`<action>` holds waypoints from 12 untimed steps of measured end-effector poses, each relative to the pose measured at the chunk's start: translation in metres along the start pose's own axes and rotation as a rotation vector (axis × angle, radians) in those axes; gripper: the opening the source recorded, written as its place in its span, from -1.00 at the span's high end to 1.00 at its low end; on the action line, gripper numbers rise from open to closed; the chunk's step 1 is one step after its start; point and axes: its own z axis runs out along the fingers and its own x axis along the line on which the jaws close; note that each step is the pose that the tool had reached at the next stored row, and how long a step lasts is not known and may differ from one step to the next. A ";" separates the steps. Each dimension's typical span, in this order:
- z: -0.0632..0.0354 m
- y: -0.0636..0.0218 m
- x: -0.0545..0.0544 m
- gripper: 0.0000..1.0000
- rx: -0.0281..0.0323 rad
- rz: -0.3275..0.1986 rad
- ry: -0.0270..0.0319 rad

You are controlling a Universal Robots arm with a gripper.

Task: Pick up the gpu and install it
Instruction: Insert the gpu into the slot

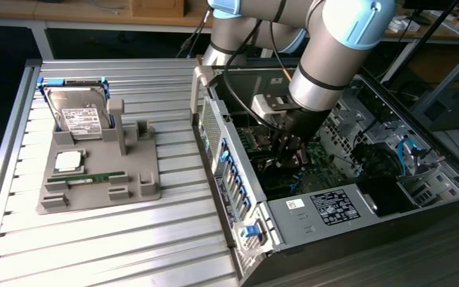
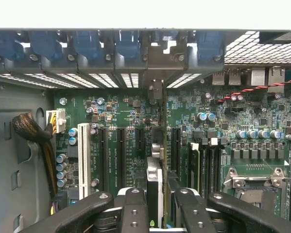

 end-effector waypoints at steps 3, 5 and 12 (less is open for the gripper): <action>0.0021 0.0000 0.000 0.47 -0.0001 0.000 0.0002; 0.0034 -0.0001 0.000 0.47 -0.0002 0.000 0.0006; 0.0080 -0.0001 0.000 0.47 -0.0002 0.000 0.0004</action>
